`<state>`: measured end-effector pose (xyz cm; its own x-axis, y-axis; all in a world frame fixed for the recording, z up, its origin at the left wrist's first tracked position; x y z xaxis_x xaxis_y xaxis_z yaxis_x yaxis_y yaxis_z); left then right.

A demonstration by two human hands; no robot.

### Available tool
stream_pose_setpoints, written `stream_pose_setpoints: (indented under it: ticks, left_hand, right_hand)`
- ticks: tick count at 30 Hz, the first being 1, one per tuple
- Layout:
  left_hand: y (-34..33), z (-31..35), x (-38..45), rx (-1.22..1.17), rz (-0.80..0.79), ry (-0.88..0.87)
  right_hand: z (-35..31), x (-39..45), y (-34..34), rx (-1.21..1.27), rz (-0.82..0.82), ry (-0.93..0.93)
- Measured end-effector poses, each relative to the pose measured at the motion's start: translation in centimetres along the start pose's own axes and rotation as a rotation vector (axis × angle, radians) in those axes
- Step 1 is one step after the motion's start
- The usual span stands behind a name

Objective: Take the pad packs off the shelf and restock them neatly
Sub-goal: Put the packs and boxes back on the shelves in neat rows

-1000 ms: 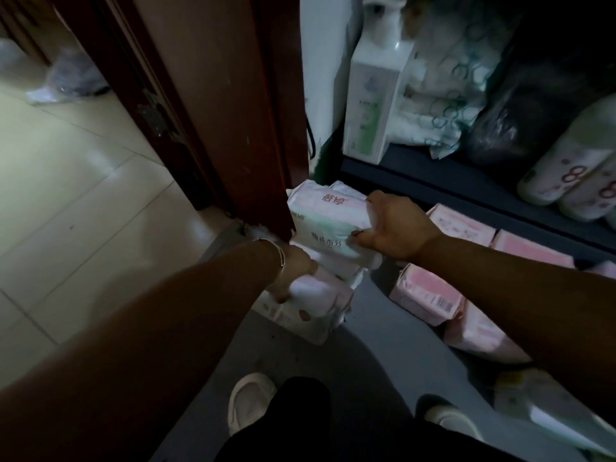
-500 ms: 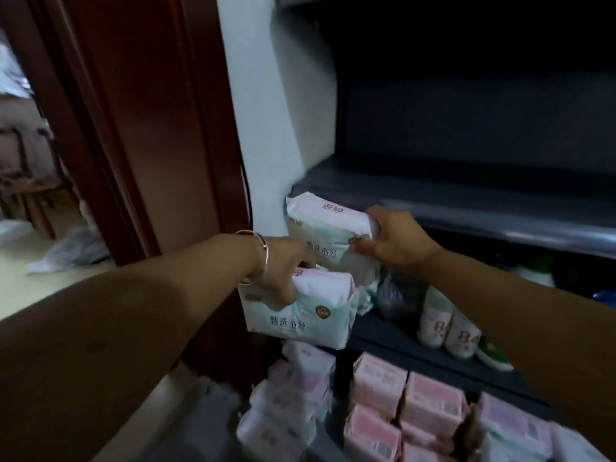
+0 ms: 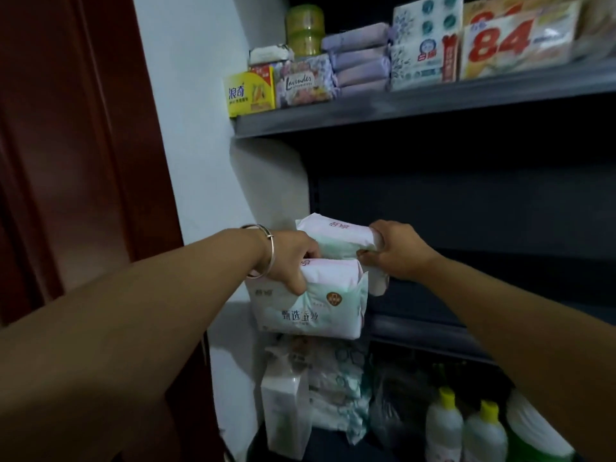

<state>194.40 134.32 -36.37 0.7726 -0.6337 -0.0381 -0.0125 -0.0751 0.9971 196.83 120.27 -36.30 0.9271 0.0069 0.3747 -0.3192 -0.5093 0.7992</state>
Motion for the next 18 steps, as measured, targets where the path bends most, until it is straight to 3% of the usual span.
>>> stream_pose_setpoints:
  ticks: [13, 18]
  left_hand:
    - [0.5, -6.6, 12.3, 0.046, 0.004, 0.005]
    - [-1.1, -9.2, 15.5, 0.057, -0.009, 0.015]
  right_hand:
    - [5.3, 13.1, -5.5, 0.02, -0.077, -0.085]
    - [6.9, 16.5, -8.2, 0.056, -0.027, -0.06]
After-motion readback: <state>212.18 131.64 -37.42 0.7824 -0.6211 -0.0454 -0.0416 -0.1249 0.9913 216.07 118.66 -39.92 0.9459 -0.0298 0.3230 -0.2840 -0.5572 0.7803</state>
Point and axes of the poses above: each hand's wrist, its own x-axis towards the middle knuckle, its own y-axis out of the back of the hand, z = x × y, the point moved 10 cm from there along x, towards the middle knuckle, and after that the axes turned 7 degrees about -y, right-handed, at the moved point
